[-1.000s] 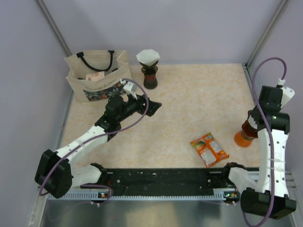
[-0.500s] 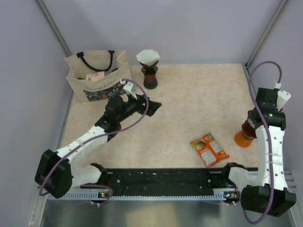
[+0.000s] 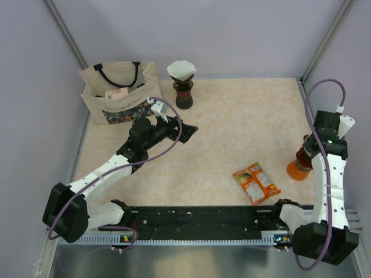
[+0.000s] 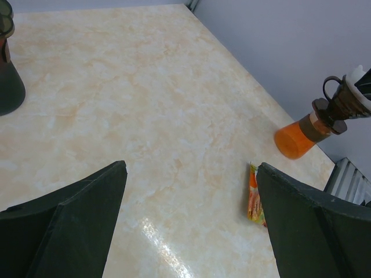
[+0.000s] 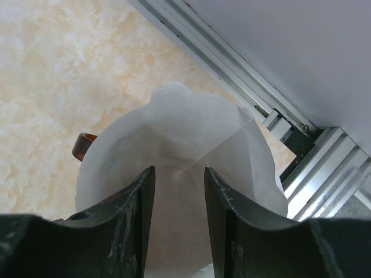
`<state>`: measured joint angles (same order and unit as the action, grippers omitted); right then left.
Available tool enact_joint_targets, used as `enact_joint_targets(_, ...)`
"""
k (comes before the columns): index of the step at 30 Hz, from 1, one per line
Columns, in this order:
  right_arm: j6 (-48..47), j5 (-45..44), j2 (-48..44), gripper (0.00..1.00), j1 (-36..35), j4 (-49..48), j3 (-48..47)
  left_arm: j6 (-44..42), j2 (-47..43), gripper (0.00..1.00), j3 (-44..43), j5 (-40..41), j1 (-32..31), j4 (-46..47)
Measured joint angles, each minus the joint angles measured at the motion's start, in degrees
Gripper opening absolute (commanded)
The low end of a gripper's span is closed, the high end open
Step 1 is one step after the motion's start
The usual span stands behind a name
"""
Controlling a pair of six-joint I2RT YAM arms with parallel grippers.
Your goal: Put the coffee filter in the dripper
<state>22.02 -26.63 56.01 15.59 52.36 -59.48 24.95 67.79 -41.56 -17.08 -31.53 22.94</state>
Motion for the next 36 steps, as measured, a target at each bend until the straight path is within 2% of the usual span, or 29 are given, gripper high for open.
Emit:
enact_joint_targets(9, -0.15, 1.03, 0.24, 0.4, 0.42, -0.96, 1.01, -0.07, 0.0, 0.99, 0.0, -0.02, 0.0, 0.0)
enact_joint_targets(13, -0.39, 1.03, 0.24, 0.44, 0.42, -0.85, 0.87, -0.07, 0.0, 0.99, 0.0, -0.07, 0.0, 0.0)
enact_joint_targets(27, -0.46, 0.72, -1.25, 0.46, 0.44, 0.02, -3.5, -0.63, 0.11, 0.99, 0.0, -0.79, 0.0, 0.04)
enact_joint_targets(29, -0.52, 0.87, -1.68, 0.52, 0.44, 0.31, -4.85, -0.63, 0.24, 0.99, 0.0, -1.03, 0.0, 0.02)
enact_joint_targets(32, -1.29, 2.89, -3.13, 0.74, 0.46, 0.5, -7.58, -0.63, 0.24, 0.99, 0.0, -1.11, 0.0, 0.02)
enact_joint_targets(34, -2.03, 5.99, -4.48, 0.99, 0.46, 0.04, -9.99, -0.63, 0.24, 0.99, 0.0, -1.07, 0.0, -0.07)
enact_joint_targets(36, -2.67, 10.14, -5.95, 0.99, 0.55, -1.25, -11.96, -0.61, 0.24, 0.99, 0.0, -0.61, 0.0, -0.46)
